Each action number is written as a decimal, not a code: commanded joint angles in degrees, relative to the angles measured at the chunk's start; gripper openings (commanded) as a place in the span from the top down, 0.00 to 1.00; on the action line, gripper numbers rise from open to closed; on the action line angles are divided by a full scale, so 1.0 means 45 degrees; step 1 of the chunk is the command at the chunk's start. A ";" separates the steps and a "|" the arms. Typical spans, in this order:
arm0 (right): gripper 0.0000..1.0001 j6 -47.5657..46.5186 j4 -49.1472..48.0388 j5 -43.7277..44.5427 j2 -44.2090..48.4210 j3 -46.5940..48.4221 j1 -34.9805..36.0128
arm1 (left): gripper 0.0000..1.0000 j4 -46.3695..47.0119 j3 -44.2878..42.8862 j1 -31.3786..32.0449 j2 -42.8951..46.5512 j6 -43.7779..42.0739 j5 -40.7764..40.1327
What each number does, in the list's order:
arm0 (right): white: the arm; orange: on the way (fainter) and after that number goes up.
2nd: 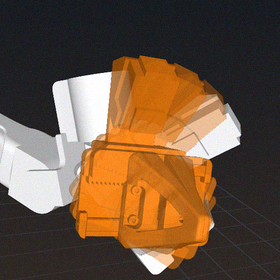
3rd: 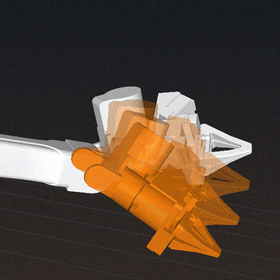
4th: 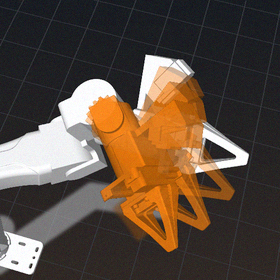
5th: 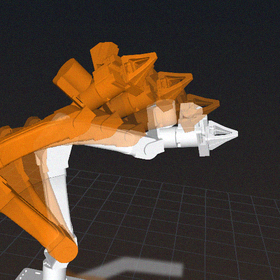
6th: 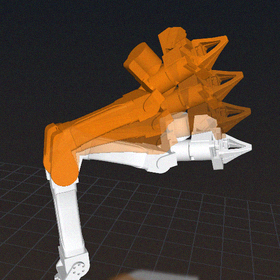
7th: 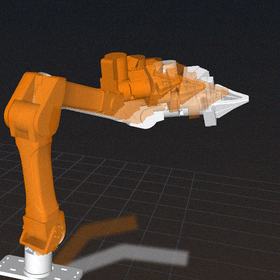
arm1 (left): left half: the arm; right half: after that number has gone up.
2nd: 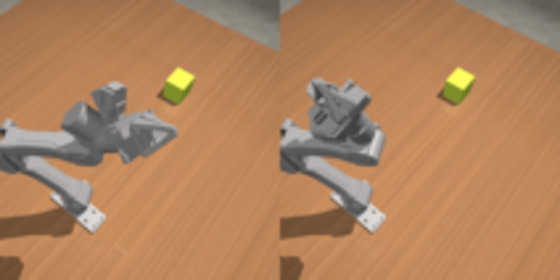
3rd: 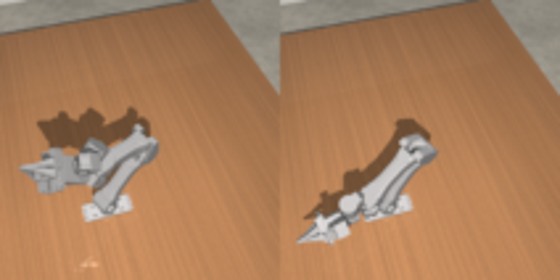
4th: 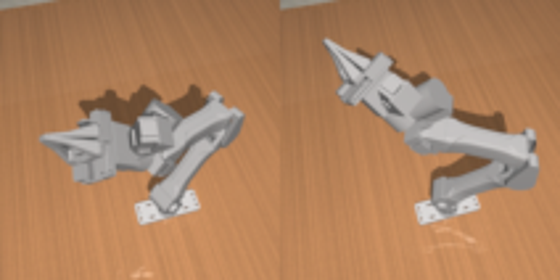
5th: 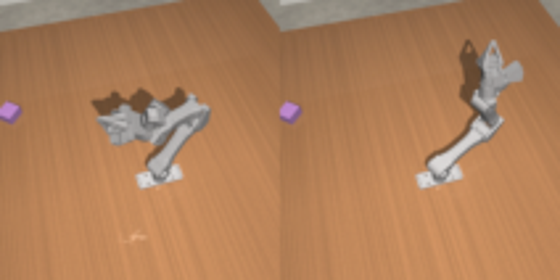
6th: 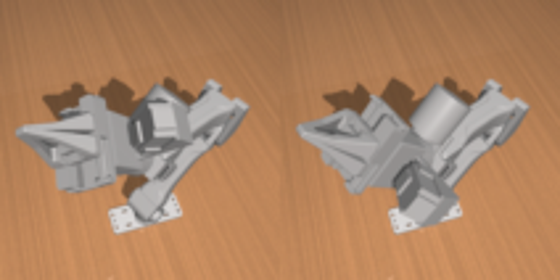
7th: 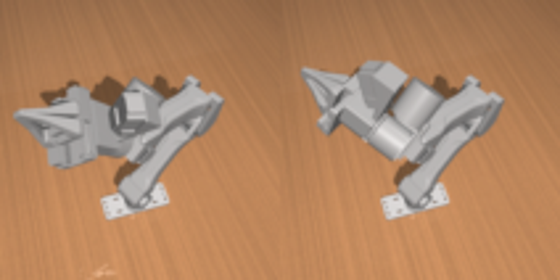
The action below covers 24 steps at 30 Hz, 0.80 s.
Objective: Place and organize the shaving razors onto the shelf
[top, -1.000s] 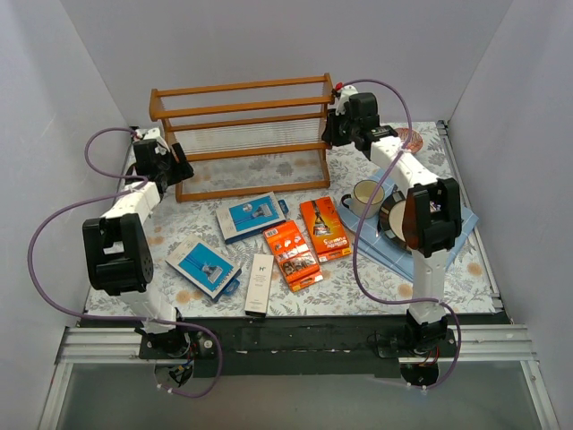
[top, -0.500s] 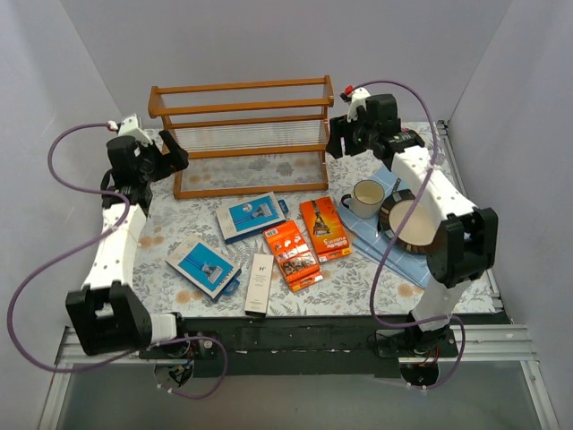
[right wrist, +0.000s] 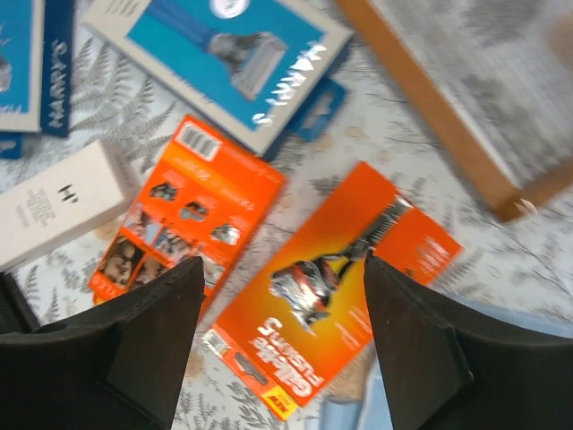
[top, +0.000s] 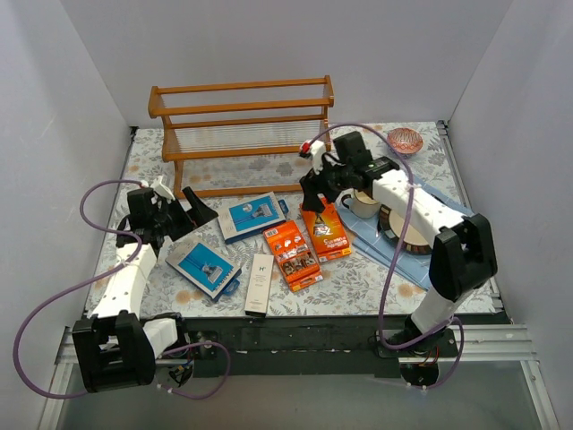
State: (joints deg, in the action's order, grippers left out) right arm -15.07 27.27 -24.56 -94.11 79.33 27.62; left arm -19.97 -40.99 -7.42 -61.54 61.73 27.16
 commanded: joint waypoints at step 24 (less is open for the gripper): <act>0.49 0.3700 -0.1626 -0.0419 -0.7466 0.4481 0.0933 | 0.28 0.1409 0.1902 0.0575 -0.0094 0.0968 0.3711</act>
State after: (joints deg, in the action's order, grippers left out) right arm -0.95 20.60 -23.38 -125.80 98.48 31.62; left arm -14.85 -32.95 -5.04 -62.28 66.32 42.13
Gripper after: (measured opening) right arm 0.514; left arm 0.716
